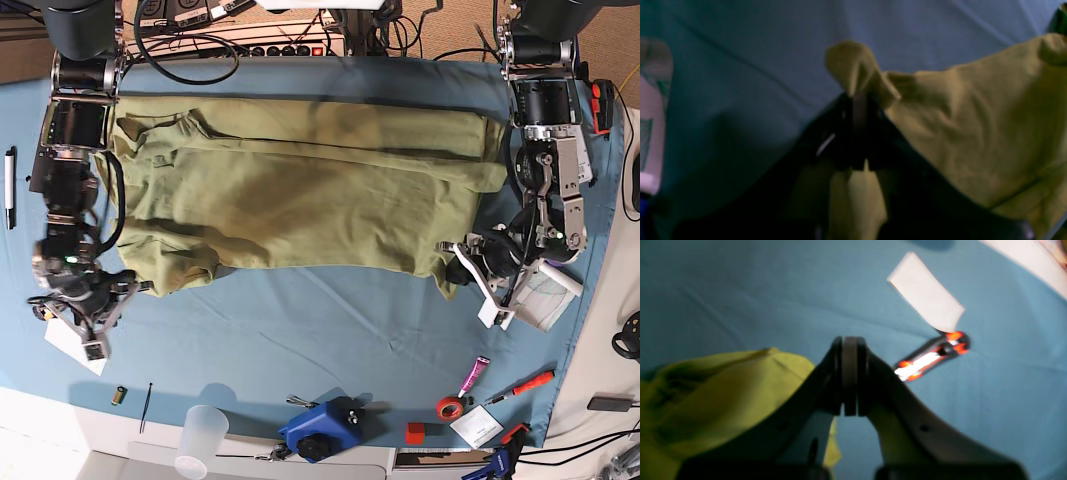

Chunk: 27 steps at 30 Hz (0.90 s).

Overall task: Layout the t-shirt on the table in an organized manner, then fold the t-shirt properly
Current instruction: 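Hold the hem corners with both grippers, adjusting the grip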

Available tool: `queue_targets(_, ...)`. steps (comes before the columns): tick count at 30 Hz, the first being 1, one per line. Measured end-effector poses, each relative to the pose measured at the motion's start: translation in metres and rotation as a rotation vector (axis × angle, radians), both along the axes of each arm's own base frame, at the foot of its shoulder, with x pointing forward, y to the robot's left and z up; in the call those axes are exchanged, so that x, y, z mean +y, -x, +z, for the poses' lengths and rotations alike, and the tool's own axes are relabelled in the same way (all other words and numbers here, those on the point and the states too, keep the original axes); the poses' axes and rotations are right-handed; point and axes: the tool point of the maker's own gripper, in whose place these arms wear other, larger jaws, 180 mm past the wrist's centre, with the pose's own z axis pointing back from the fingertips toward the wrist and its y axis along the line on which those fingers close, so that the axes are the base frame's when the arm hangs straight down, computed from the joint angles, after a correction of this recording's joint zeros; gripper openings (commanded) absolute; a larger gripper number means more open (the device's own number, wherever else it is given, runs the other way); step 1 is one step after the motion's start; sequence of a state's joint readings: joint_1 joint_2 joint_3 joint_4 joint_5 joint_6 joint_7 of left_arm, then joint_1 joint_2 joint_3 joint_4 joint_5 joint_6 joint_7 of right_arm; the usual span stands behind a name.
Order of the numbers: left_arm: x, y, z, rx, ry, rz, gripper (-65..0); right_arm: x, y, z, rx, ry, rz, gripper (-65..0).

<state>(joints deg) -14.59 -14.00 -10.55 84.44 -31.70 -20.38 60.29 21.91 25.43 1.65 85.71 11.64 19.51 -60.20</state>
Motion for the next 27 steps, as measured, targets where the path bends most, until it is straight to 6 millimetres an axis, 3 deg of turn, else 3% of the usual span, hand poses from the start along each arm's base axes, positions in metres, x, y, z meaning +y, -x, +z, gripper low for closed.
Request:
queue_targets(4,-0.001,0.007,0.004,0.026,-0.033,-0.028,-65.0,-0.002,0.012,0.0,0.003,-0.129,0.045,-65.0)
queue_targets(10,-0.002,0.02,-0.005,0.042,-0.035,-0.03,-65.0,0.001,0.045,-0.021,0.083,-0.262,0.121,-65.0)
queue_targets(12,-0.002,0.025,-0.01,0.052,-0.031,-0.029,-65.0,0.001,0.053,-0.026,0.133,-0.249,0.145,-55.2)
queue_targets(15,-0.004,0.028,-0.012,0.056,-0.015,-0.03,-65.0,0.01,0.051,-0.024,0.118,-0.271,0.186,-42.1)
queue_targets(19,-0.004,0.029,-0.012,0.054,-0.012,-0.03,-65.0,0.028,0.046,-0.025,0.116,-0.282,0.233,-41.4)
queue_targets(23,-0.005,0.023,-0.008,0.019,0.001,-0.019,-65.0,0.057,0.046,-0.047,0.21,-0.173,0.332,-41.4)
queue_targets(25,-0.005,0.022,-0.006,0.012,0.004,-0.017,-65.0,0.072,0.035,-0.048,0.186,-0.102,0.385,-41.4)
queue_targets(27,-0.005,0.022,-0.007,0.013,0.004,-0.017,-65.0,0.074,0.02,-0.042,0.148,-0.013,0.375,-41.4)
